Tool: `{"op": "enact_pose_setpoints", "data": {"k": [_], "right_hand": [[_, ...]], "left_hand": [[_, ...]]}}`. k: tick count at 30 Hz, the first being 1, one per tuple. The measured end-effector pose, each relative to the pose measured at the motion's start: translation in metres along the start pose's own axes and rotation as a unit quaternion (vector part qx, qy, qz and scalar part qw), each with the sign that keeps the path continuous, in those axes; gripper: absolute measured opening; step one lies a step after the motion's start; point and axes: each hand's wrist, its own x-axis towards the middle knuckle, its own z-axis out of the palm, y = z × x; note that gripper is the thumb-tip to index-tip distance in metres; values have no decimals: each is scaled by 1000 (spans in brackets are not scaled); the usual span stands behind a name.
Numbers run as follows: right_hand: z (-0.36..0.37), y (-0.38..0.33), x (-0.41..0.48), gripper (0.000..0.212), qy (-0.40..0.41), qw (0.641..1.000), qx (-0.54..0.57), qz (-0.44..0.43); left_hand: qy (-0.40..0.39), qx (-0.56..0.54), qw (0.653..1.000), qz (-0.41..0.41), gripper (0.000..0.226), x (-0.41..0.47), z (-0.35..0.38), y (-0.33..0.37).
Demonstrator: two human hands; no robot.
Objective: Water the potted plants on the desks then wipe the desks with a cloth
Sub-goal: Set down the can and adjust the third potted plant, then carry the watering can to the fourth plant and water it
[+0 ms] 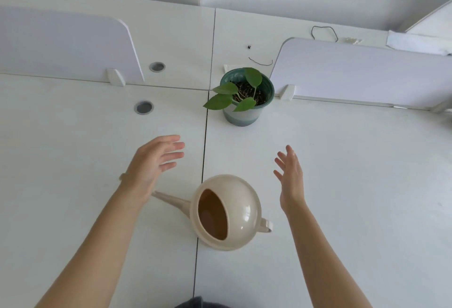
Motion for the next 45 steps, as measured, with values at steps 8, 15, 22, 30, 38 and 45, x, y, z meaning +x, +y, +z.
{"op": "enact_pose_setpoints", "data": {"k": [8, 15, 22, 30, 38, 45], "right_hand": [[-17, 45, -77, 40, 16, 989, -144, 4], [-4, 73, -91, 52, 2, 964, -260, -60], [-4, 73, -90, 64, 2, 962, -267, -55], [-8, 74, -86, 62, -28, 962, -263, -64], [-20, 67, -77, 95, -121, 953, -270, -67], [-26, 52, -70, 80, -219, 925, -303, -73]], "left_hand": [[72, -21, 996, -49, 27, -55, -38, -58], [114, 64, 986, -105, 48, -42, -43, -95], [69, -98, 991, -57, 16, -35, -39, -92], [62, -151, 986, -20, 18, -45, -33, -99], [119, -199, 972, -17, 17, -68, -21, -106], [194, -247, 949, 3, 18, -108, -7, -118]]}}
